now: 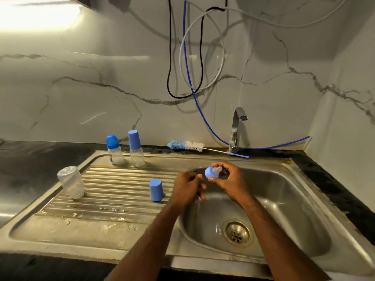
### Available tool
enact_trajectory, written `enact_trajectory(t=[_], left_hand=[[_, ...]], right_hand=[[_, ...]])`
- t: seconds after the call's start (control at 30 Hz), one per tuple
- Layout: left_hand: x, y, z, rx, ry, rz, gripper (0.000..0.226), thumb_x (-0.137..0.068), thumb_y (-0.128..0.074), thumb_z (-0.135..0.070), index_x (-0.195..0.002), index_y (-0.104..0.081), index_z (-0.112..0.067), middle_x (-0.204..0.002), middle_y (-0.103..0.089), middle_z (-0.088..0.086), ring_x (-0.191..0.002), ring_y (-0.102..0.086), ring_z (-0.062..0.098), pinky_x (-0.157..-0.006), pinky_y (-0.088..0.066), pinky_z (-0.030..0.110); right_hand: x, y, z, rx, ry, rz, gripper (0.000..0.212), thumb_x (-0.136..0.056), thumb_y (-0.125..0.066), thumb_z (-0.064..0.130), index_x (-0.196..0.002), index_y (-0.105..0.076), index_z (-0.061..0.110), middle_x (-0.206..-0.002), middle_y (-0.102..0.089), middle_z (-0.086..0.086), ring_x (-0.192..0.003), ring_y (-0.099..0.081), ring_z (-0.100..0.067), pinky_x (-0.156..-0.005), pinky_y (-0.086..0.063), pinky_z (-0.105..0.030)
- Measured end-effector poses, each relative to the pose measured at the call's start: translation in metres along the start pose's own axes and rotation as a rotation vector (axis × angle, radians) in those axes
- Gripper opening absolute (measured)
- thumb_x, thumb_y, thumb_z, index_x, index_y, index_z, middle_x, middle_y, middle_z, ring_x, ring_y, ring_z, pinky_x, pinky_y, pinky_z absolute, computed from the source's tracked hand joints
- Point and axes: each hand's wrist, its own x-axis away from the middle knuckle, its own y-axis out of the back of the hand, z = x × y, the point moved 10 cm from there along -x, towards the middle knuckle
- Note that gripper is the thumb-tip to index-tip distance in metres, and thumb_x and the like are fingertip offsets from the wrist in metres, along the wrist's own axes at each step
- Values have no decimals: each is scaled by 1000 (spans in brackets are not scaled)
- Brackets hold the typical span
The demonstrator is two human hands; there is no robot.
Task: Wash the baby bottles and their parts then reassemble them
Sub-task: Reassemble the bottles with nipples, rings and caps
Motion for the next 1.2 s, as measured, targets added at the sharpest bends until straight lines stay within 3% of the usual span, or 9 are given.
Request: enact_trajectory(t=[0.13, 0.23, 0.33, 0.5, 0.67, 0.83, 1.03, 1.1, 1.2], left_hand=[[5, 70, -43, -137, -146, -206, 24, -101, -59, -13, -79, -69, -10, -66, -71, 7, -44, -61, 20, -43, -49, 29], [17, 131, -81, -408, -301, -392, 19, -96, -65, -16, -78, -68, -12, -66, -69, 2, -56, -64, 14, -56, -53, 27], [37, 201, -100, -636, -376, -593, 11, -90, -73, -23, -90, -70, -13, -79, -64, -3, -68, -62, 13, -65, -50, 29], [73, 327, -80, -766, -262, -893, 37, -82, -81, -39, -107, -69, -14, -111, -54, 8, -88, -63, 29, -70, -50, 34], [64, 392, -14, -901, 100, -662, 80, -78, -77, -61, -144, -50, -26, -144, -40, 8, -129, -46, 31, -102, -47, 54], [46, 395, 18, -744, 153, -490, 79, -81, -79, -52, -148, -48, -24, -146, -53, 11, -130, -52, 30, -105, -48, 50], [41, 377, 15, -562, 64, -629, 67, -76, -88, -36, -132, -57, -17, -126, -66, 11, -105, -61, 22, -88, -55, 38], [38, 358, 4, -356, -15, -709, 63, -76, -88, -34, -127, -55, -15, -122, -65, 11, -102, -63, 24, -88, -58, 42], [21, 296, -5, 105, -68, -575, 56, -76, -87, -21, -116, -50, -13, -117, -60, 15, -99, -69, 28, -80, -62, 43]], right_hand=[[-6, -41, 24, 21, 33, 47, 44, -69, -90, 7, -105, -72, 23, -104, -72, 6, -92, -68, -7, -71, -51, -11], [-10, -87, 53, 54, 105, 87, 44, -67, -92, 13, -102, -71, 30, -101, -70, 13, -85, -65, 6, -67, -47, -5], [-12, -140, 81, 96, 190, 143, 43, -67, -91, 18, -101, -69, 32, -101, -68, 12, -83, -63, 3, -67, -44, -3], [0, -223, 115, 129, 317, 276, 42, -68, -89, 21, -100, -67, 35, -101, -64, 18, -89, -60, 4, -75, -45, -8], [10, -269, 124, 179, 375, 340, 36, -72, -85, 25, -101, -66, 33, -102, -61, 18, -88, -56, 3, -74, -45, -17], [11, -280, 120, 194, 344, 377, 39, -73, -87, 23, -106, -68, 27, -105, -63, 11, -87, -56, -2, -75, -48, -20], [9, -254, 114, 166, 308, 339, 41, -71, -88, 23, -106, -68, 30, -106, -63, 16, -90, -58, 1, -73, -45, -9], [3, -230, 109, 109, 274, 271, 41, -71, -89, 20, -106, -69, 29, -106, -65, 16, -91, -60, 1, -75, -45, -8], [-7, -182, 92, -5, 193, 118, 40, -73, -88, 10, -105, -71, 26, -105, -70, 10, -92, -65, -1, -78, -49, -12]])
